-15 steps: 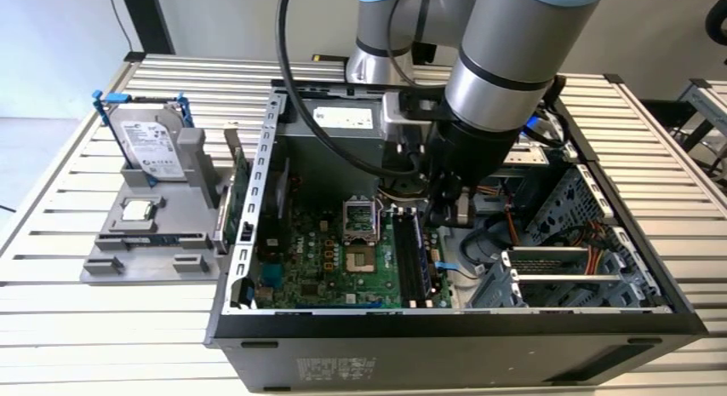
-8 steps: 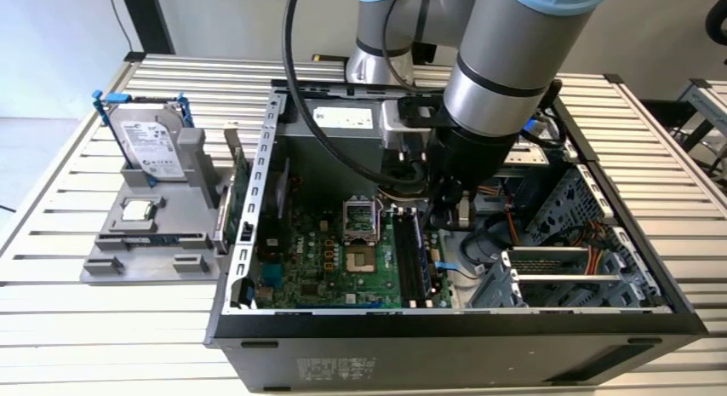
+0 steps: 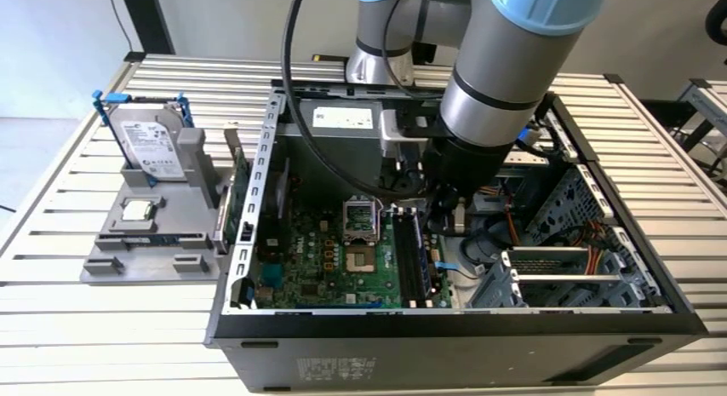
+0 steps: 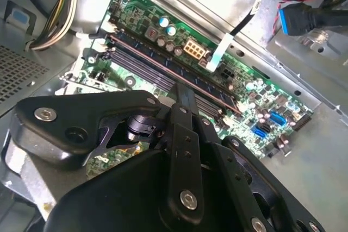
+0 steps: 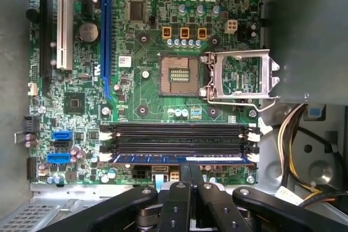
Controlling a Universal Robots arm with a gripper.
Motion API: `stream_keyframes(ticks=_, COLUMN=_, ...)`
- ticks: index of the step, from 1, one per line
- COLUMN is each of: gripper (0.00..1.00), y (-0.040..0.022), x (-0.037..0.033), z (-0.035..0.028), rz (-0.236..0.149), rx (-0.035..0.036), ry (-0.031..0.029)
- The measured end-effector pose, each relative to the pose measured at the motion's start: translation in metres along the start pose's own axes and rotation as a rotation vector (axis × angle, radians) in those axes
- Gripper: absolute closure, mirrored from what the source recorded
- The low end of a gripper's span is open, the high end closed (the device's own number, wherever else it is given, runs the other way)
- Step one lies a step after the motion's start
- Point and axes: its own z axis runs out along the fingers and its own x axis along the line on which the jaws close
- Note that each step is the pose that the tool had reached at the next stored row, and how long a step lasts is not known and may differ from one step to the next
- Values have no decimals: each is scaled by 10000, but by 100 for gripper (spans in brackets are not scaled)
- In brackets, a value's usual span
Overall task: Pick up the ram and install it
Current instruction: 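Press down the ram until it locks into place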
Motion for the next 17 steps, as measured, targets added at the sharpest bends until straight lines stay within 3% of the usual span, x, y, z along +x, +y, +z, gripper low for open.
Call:
stream_keyframes(ticks=15, gripper=100, y=0, x=0, z=18, rz=25, rx=1, ry=-8)
stream_keyframes(ticks=17, gripper=100, y=-1, x=1, z=45, rz=25, rx=2, ry=-10)
